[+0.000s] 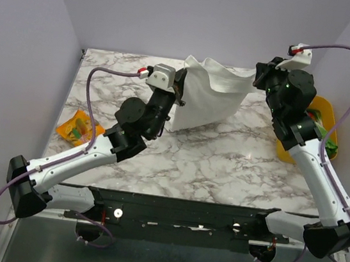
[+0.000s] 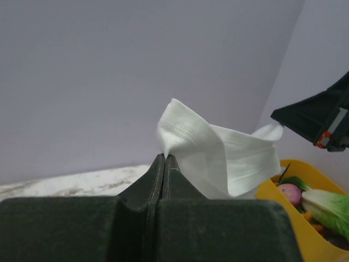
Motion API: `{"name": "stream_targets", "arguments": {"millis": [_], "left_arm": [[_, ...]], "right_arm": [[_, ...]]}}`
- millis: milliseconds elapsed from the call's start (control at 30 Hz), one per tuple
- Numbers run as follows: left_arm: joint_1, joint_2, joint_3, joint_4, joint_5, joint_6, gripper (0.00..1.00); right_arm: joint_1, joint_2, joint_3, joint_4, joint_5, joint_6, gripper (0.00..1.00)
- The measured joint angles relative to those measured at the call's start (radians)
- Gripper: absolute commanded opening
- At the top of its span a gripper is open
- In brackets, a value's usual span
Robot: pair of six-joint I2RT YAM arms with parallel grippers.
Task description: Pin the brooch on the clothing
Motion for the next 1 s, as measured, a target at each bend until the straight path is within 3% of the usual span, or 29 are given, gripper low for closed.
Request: {"name": "stream_targets", "arguments": {"millis": [133,367,567,767,800,833,900,933,1000], "left_arm": [[0.009,0.079,0.136,-0.003,0.033,0.084,0.0],[0.075,0.108,0.232,-0.042,0.063,0.163,0.0],[0.243,0.18,0.427,-0.136,0.185,0.121,0.0],[0.315,0.349,0.685,-0.272,0.28,0.119,0.0],[0.32,0.372,0.715,-0.289,0.294,0.121,0.0],[0.324,0.399,0.745,-0.314,0.312,0.122,0.0],[0.326,0.437,0.784,-0.347,0.343,0.123,0.0],[0.327,0.451,0.794,-0.365,0.36,0.122,0.0],[0.328,0.465,0.795,-0.394,0.391,0.121,0.0]], "right_arm": [[-0.001,-0.077,0.0,0.0,0.044,-0.037,0.01],[-0.001,-0.185,-0.01,0.008,0.076,-0.064,0.01],[0.002,-0.154,-0.01,0.014,0.079,-0.07,0.01],[0.004,-0.119,-0.009,0.011,0.074,-0.077,0.02],[0.004,-0.116,-0.009,0.008,0.066,-0.079,0.09],[0.004,-0.111,-0.009,0.005,0.054,-0.084,0.24],[0.004,-0.102,-0.008,0.003,0.023,-0.093,0.43],[0.004,-0.097,-0.005,0.001,-0.002,-0.101,0.6],[0.003,-0.084,0.008,-0.002,-0.071,-0.121,0.77]]}}
